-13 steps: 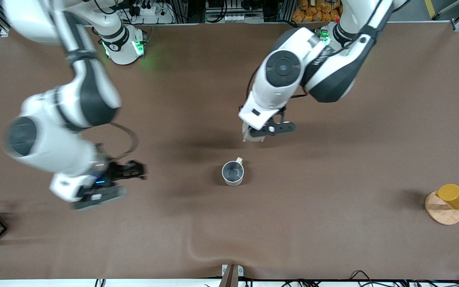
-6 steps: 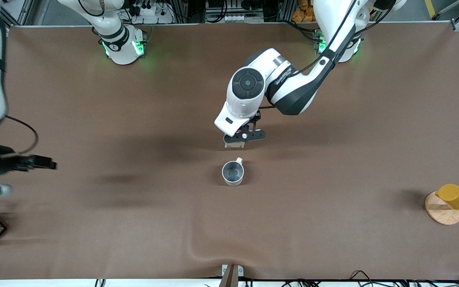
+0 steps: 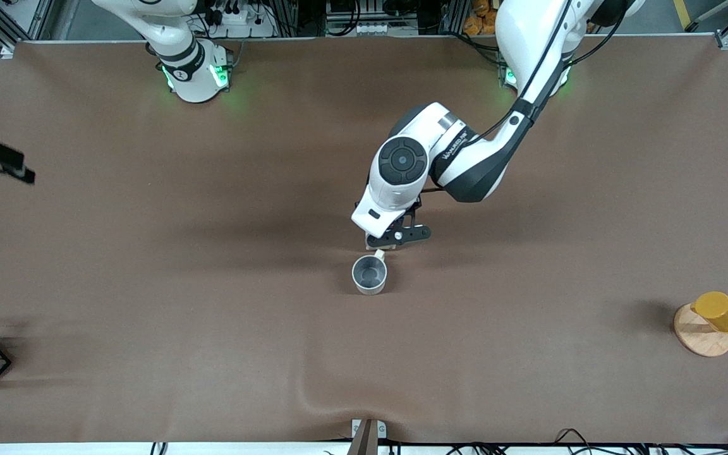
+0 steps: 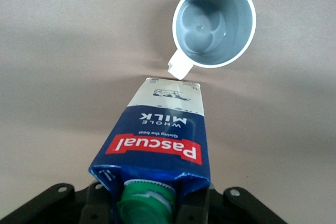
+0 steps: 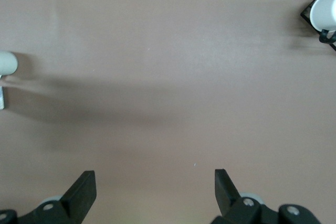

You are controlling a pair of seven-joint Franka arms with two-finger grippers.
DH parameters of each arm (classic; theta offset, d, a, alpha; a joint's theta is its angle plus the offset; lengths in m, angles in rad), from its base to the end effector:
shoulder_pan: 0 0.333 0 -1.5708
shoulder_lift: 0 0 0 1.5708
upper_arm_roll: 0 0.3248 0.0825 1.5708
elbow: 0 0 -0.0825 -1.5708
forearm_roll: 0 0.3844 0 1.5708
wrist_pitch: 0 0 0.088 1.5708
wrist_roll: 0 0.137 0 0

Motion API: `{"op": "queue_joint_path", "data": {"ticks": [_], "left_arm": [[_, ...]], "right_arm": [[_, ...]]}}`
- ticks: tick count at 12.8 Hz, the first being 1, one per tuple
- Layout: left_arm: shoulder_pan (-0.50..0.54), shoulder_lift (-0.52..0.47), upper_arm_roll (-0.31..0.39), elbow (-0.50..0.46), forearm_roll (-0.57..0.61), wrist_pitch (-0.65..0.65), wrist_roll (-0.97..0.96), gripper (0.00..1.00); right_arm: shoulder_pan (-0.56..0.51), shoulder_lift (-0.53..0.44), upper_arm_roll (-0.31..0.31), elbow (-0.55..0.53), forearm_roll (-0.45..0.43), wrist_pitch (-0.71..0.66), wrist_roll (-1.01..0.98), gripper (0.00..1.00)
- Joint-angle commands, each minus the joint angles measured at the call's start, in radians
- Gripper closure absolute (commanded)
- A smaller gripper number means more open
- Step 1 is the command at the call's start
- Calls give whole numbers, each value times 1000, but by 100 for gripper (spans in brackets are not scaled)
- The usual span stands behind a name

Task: Place milk next to cup
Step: 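Withdraw the right gripper while the left gripper carries the carton beside the mug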

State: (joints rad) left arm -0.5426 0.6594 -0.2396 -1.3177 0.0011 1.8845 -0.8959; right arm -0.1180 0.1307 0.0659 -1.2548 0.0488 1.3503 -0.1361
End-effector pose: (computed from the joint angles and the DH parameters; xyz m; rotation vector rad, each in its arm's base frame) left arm 0.5383 -0.4857 0.3286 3.0801 0.2414 -0.2464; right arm 0.5692 -0.0253 0.6566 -3.0785 -0.1439 0.0453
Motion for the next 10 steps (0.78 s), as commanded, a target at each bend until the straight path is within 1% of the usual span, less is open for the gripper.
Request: {"op": "queue_joint_path", "data": {"ticks": [1,2,5,8,10], "left_arm": [[-30,22,23,38,11,15,6,60],[-31,22,23,38,11,24,6,60],[-49,38,25,38,13,34,9,59],[-50,35,26,37,13,51,11,59],[-48,37,26,37,13,51,20,56]], "right_arm": [[3,-43,2,-46,-24,-17,19,0],[1,-45,-4,-51,-27,-22,26,0],[24,-49,8,-54,-84,-25,199,0],[116,-62,-6,-66,-87,-31,214,0],[129,-60,-26,-69,-87,-22,210,0]]}}
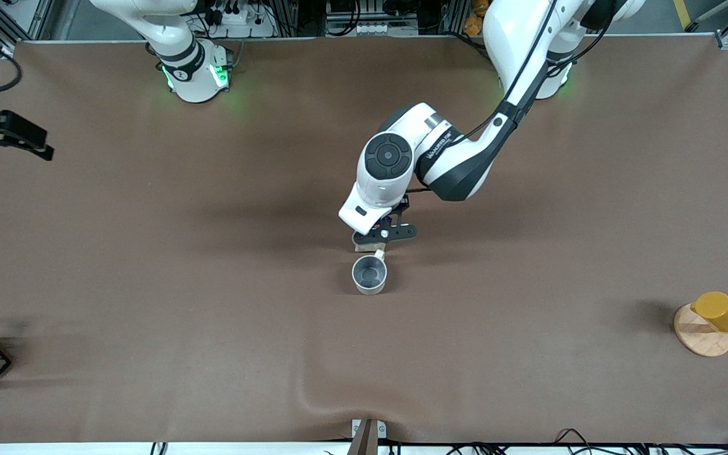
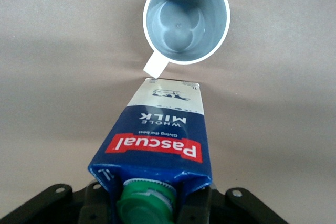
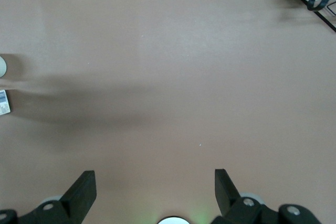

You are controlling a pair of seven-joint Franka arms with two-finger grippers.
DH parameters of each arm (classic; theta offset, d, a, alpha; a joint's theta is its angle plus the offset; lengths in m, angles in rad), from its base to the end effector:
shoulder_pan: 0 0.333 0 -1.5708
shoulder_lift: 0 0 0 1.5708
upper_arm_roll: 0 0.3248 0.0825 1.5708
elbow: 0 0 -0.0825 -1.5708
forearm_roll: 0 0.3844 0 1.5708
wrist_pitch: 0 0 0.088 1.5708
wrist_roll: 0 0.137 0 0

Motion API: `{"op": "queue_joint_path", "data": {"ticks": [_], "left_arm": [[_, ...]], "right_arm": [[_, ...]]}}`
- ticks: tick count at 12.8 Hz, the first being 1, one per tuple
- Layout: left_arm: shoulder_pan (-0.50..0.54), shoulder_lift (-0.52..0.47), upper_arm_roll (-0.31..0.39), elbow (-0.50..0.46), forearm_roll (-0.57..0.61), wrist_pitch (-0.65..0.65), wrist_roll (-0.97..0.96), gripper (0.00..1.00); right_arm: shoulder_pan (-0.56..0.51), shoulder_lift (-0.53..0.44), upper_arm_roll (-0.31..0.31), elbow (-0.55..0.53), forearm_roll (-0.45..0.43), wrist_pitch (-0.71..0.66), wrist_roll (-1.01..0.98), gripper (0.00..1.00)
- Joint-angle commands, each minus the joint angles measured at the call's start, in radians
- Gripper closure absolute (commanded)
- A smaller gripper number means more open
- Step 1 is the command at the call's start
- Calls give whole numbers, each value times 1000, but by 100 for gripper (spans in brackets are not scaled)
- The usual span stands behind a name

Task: Place milk next to cup
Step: 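Withdraw the right gripper while the left gripper carries the carton beside the mug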

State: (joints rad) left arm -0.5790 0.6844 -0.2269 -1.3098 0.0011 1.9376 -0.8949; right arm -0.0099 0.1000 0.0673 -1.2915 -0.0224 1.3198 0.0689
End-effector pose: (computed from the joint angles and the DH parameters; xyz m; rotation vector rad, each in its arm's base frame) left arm 0.5326 -0.5051 0.3175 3.0638 0.2076 -0.2058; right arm 0.5553 0.0261 0.6549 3.1199 -0.0256 -0.1099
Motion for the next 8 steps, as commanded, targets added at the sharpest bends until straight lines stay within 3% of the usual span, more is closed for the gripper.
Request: {"op": "queue_joint_path", "data": {"ticks": [1,8], "left_arm": [[-10,10,14,29,13,-3,24,56],[-10,7,14,27,34,-25,22,56]], "right_arm": [[33,-31,-37,-32,-16,9,5,0],[31,-43,-84,-63,30,35,-49,0]]}}
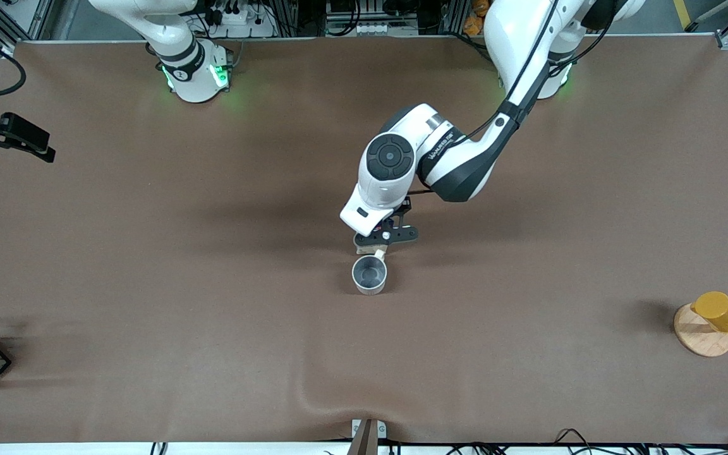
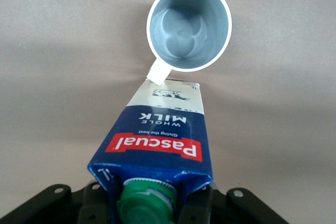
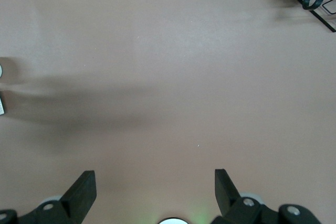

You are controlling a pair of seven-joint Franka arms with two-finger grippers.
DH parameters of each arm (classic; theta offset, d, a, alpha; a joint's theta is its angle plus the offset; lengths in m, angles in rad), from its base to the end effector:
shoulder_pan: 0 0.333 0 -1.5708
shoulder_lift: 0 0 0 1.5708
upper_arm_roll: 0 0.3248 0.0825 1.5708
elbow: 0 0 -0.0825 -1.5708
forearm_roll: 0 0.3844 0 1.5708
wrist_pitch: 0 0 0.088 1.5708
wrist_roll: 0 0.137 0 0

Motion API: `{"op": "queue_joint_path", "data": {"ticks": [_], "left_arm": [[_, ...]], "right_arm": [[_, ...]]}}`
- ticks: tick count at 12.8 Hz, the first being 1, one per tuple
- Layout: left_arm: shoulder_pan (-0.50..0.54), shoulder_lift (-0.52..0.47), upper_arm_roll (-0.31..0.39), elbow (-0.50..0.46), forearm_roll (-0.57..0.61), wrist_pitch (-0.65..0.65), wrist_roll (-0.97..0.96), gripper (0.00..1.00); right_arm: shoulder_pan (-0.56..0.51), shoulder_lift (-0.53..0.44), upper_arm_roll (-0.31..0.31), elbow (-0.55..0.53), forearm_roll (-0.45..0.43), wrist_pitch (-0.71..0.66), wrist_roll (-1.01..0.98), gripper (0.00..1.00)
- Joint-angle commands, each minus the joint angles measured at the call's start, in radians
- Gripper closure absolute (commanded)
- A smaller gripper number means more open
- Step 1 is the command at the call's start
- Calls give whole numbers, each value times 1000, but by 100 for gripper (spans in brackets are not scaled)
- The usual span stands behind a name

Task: Place milk next to cup
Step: 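Withdraw the right gripper while the left gripper carries the carton beside the mug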

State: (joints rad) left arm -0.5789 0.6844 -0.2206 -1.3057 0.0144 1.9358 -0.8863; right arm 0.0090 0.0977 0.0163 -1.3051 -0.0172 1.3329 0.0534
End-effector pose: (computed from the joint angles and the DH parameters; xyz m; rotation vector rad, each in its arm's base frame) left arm 0.5366 -0.5017 0.3185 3.0747 0.1955 -0.1854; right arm 0.5571 0.0109 0.6510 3.1213 -0.0493 -0.1081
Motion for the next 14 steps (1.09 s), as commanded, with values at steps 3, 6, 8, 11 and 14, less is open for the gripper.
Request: {"op": "queue_joint_path", "data": {"ticks": [3,6,8,11,14], "left_arm": [[-12,9,7,23,21,-28,13,56],[-15,12,7,22,22,-28,9,41],[-13,7,7,22,27,-28,7,27],[-1,-19,7,25,27,-28,9,0],[5,-80,4,25,27,-78,7,0]], "right_arm": [[11,-41,-42,-49,31,25,-53,0],[6,-41,-41,-49,37,26,-53,0],[-4,-44,-41,-51,37,23,-72,0],[-49,-44,-41,-51,72,25,-118,0],[-76,-49,-41,-46,83,23,-135,0]]}}
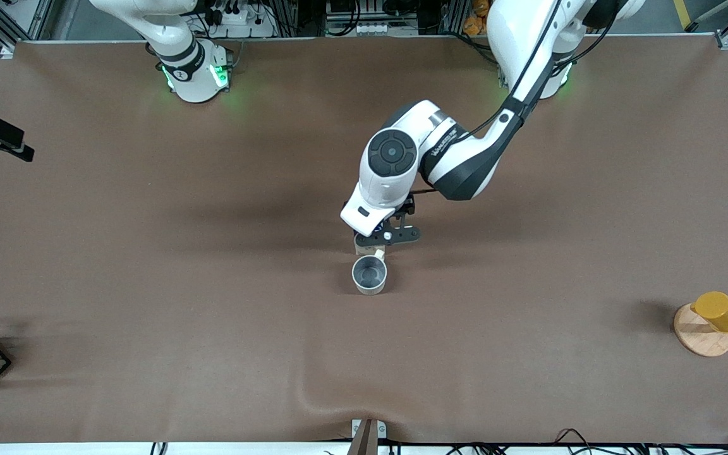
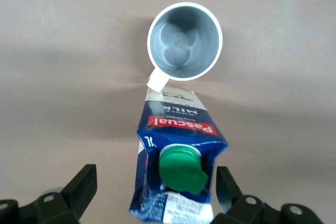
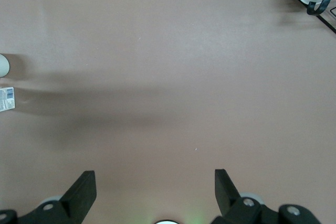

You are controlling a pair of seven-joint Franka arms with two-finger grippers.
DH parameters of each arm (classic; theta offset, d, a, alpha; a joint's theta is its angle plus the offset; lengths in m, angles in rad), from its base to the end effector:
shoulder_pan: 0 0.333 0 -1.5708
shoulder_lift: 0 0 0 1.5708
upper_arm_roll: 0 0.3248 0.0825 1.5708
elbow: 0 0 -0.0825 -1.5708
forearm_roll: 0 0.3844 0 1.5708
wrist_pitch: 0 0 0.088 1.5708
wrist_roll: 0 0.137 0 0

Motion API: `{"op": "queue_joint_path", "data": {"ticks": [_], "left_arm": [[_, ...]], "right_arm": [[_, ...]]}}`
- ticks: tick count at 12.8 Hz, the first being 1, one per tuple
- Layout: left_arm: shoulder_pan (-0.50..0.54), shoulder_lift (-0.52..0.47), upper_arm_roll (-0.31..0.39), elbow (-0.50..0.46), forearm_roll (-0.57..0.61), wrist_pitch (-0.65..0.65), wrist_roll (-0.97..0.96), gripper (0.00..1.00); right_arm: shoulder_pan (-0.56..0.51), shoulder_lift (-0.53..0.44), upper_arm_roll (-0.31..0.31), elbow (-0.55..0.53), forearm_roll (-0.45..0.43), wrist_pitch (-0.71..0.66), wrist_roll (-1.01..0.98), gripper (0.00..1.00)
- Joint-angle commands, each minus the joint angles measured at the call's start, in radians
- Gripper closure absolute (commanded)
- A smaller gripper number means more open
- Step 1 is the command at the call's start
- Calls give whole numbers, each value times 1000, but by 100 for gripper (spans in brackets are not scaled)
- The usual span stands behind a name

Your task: Place milk next to cup

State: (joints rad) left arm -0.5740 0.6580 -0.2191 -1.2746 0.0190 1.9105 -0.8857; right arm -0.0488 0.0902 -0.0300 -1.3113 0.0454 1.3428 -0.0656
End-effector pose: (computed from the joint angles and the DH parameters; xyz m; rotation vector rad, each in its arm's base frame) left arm 0.5432 -0.4987 0.3499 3.0602 0.1995 -0.1397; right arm 0.5551 -0.0359 0.6534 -3.0945 0.0065 0.0859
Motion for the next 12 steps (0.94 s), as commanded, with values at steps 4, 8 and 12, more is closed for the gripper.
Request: {"op": "queue_joint_path", "data": {"ticks": [4,8,12], "left_arm": [[69,-168,1,-9,24,-134,10,0],[181,-306,3,-34,29,-362,59,0],[330,-450,-6,-136,84,-442,243,0]], "right_arm": [[-8,-47,12,-43,-1,-1,-11,0],[3,-49,15,-42,-30,-24,-14,0],[36,-46,15,-43,-85,-37,-16,0]]}}
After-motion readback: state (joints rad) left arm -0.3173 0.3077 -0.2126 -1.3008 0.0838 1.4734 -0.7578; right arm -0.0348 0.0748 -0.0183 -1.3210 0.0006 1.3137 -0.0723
